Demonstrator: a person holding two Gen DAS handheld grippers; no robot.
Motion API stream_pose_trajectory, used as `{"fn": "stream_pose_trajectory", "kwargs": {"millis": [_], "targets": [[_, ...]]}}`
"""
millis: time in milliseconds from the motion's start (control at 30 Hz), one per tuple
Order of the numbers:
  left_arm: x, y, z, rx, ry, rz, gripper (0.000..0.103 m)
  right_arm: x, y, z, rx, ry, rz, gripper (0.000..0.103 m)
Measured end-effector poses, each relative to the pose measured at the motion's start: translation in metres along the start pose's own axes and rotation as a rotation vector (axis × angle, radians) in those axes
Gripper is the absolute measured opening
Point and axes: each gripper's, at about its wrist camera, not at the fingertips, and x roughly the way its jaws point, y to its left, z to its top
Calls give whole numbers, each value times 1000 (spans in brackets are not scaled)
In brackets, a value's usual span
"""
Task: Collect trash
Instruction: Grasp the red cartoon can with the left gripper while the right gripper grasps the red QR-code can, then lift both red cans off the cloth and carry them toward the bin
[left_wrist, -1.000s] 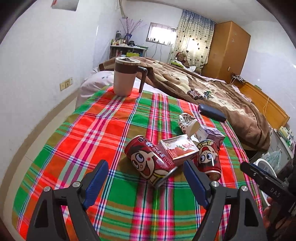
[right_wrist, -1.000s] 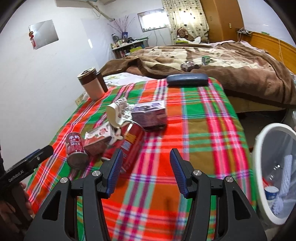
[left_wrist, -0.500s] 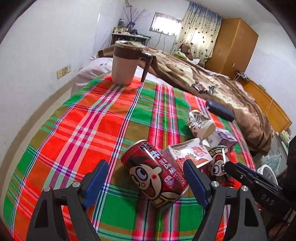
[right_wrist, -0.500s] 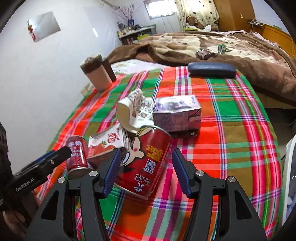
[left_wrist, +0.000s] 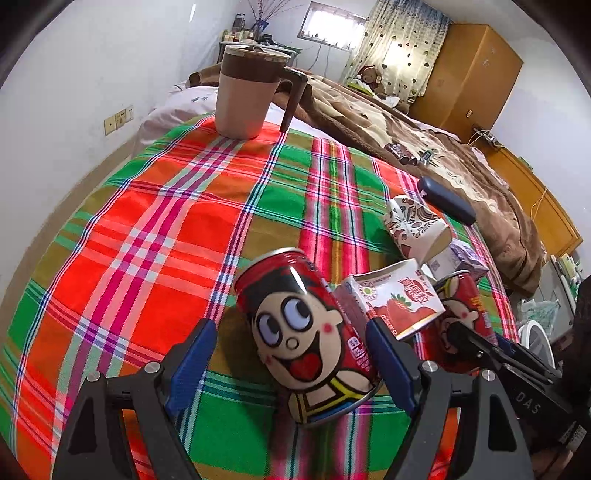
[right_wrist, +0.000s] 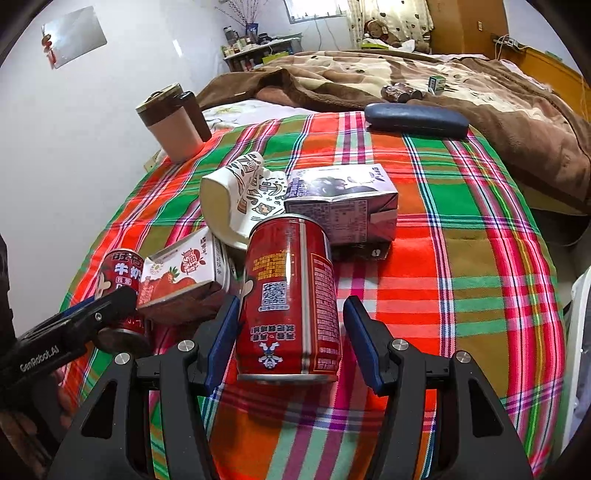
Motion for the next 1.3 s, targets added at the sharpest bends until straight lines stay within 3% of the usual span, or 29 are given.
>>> {"fn": "stream_pose_trajectory", "kwargs": {"millis": [200, 367, 500, 567, 700, 1300], "targets": [[5, 2, 2, 1, 6, 10, 82, 3, 3, 0, -18, -5, -12, 59], [4, 2, 8, -13, -37, 38, 82, 7, 3, 2, -16, 1, -8, 59], [14, 5, 9, -22, -11, 31, 82, 9, 4, 2, -19, 0, -9, 59], [13, 5, 9, -20, -15, 30, 77, 8, 4, 2, -22, -5, -8, 58], [12, 1, 8, 0, -17, 20, 58, 7, 3, 0, -17, -16, -14, 54], [-21, -19, -18, 55, -63, 27, 57, -14, -5, -14, -10, -59, 11, 54]]}}
